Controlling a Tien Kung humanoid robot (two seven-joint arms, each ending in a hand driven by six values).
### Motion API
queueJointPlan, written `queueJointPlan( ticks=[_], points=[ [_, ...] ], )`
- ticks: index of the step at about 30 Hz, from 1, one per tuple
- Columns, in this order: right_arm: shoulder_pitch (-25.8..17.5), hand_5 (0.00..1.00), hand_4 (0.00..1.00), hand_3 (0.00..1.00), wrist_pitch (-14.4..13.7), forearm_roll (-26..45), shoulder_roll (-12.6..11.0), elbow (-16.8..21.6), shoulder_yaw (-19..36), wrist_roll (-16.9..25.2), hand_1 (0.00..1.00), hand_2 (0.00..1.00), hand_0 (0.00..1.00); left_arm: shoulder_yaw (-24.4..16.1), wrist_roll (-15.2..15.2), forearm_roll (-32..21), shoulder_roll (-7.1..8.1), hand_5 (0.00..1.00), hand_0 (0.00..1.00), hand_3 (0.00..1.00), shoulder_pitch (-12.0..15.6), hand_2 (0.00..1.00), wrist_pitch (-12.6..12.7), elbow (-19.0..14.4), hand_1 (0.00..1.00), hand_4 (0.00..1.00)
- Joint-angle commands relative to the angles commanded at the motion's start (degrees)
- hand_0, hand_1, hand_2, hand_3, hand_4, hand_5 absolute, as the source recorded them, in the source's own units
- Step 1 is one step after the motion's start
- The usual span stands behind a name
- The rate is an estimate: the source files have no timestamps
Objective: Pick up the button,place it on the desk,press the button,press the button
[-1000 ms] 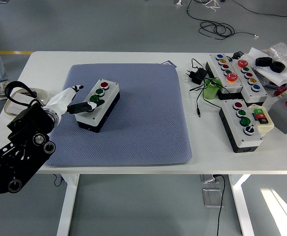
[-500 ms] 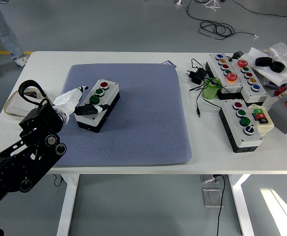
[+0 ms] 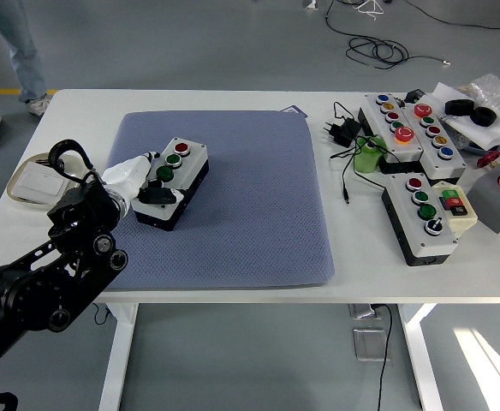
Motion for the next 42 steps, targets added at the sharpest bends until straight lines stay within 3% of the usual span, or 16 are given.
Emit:
queueJointPlan(
  ticks=[2, 3, 8, 9, 14, 15, 25, 42],
  points=[
    [-0.06, 0.479, 0.412, 0.751, -0.03, -0.1, -0.01, 0.0, 0.04, 0.0, 0.797, 0.817, 0.787, 0.06, 0.0, 0.37, -0.09, 0.533, 0.777, 0.998, -0.01, 0.998, 0.15, 0.42, 0.942, 0.998],
    [-0.1, 0.479, 0.412, 0.751, -0.04, -0.18, -0.02, 0.0, 0.07, 0.0, 0.797, 0.817, 0.787, 0.12, 0.0, 0.66, -0.17, 0.483, 0.732, 0.998, -0.05, 0.964, 0.23, 0.77, 0.891, 0.998],
    [-0.2, 0.479, 0.412, 0.751, -0.09, -0.49, -0.06, 0.0, 0.18, 0.01, 0.797, 0.817, 0.787, 0.42, 0.0, 1.64, -0.32, 0.483, 0.732, 0.998, -0.19, 0.964, 0.23, 1.61, 0.891, 0.998],
    [-0.2, 0.479, 0.412, 0.751, -0.1, -0.52, -0.07, 0.0, 0.2, 0.02, 0.797, 0.817, 0.787, 0.45, 0.0, 1.72, -0.34, 0.444, 0.682, 0.998, -0.22, 0.881, 0.21, 1.68, 0.814, 0.994],
    [-0.06, 0.479, 0.412, 0.751, -0.17, -0.38, -0.04, 0.0, 0.21, 0.12, 0.797, 0.817, 0.787, 1.02, 0.0, 2.93, -0.41, 0.444, 0.682, 0.998, -0.77, 0.881, 0.55, 2.62, 0.814, 0.994],
    [-0.01, 0.479, 0.412, 0.751, -0.21, -0.34, -0.04, 0.0, 0.2, 0.15, 0.797, 0.817, 0.787, 1.1, 0.0, 3.1, -0.45, 0.364, 0.615, 0.998, -0.9, 0.739, 0.67, 2.84, 0.693, 0.942],
    [0.21, 0.479, 0.412, 0.751, -0.3, -0.15, -0.03, 0.0, 0.08, 0.16, 0.797, 0.817, 0.787, 1.62, 0.0, 5.14, -0.7, 0.332, 0.608, 0.998, -1.85, 0.725, 1.8, 5.05, 0.685, 0.914],
    [0.42, 0.479, 0.412, 0.751, -0.29, -0.14, -0.08, 0.0, 0.0, 0.19, 0.797, 0.817, 0.787, 2.72, 0.0, 8.43, -0.77, 0.328, 0.609, 0.971, -3.43, 0.728, 0.31, 8.32, 0.693, 0.901]
  ],
)
